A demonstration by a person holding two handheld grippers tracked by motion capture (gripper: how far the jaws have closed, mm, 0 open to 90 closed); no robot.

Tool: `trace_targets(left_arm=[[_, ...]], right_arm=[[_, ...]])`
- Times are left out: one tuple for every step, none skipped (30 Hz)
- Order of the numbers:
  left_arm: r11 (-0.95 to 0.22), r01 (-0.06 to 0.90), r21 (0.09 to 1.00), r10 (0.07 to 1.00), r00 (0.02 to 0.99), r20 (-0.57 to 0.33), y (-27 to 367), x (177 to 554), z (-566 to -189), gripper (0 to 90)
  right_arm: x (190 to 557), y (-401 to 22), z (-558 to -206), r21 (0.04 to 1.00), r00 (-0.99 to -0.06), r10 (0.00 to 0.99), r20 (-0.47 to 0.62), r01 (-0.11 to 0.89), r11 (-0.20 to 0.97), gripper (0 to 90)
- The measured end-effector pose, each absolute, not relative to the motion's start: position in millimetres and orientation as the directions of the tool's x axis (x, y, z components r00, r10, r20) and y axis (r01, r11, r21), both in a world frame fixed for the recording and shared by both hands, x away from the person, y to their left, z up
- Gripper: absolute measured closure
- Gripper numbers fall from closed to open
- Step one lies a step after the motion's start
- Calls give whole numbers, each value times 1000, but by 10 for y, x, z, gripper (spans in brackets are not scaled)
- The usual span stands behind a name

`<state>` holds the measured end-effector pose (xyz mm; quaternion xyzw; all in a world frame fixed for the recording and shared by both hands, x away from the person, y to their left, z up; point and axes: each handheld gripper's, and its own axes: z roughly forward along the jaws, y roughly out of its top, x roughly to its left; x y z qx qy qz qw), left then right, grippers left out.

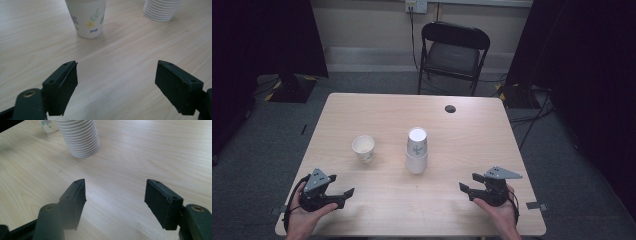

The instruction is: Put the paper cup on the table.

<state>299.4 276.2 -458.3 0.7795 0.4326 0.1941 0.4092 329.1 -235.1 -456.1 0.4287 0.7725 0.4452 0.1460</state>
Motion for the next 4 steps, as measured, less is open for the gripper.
trace_targets(left_arm=[[-284, 519, 806, 833, 549, -60, 2768, 2999, -4590, 180], [-286, 521, 804, 832, 552, -63, 2771, 3004, -4594, 180], [-286, 521, 804, 831, 552, -62, 2773, 3008, -4595, 180], [-280, 519, 808, 833, 550, -65, 2776, 3010, -4595, 179]], right_arm=[[3298, -2355, -4566, 813, -587, 794, 158, 534, 233, 306], [3304, -2359, -4573, 812, -583, 797, 157, 535, 232, 301], [3311, -2363, -4581, 810, -580, 799, 159, 539, 230, 287], [3320, -2368, -4590, 808, -581, 798, 162, 542, 230, 269]])
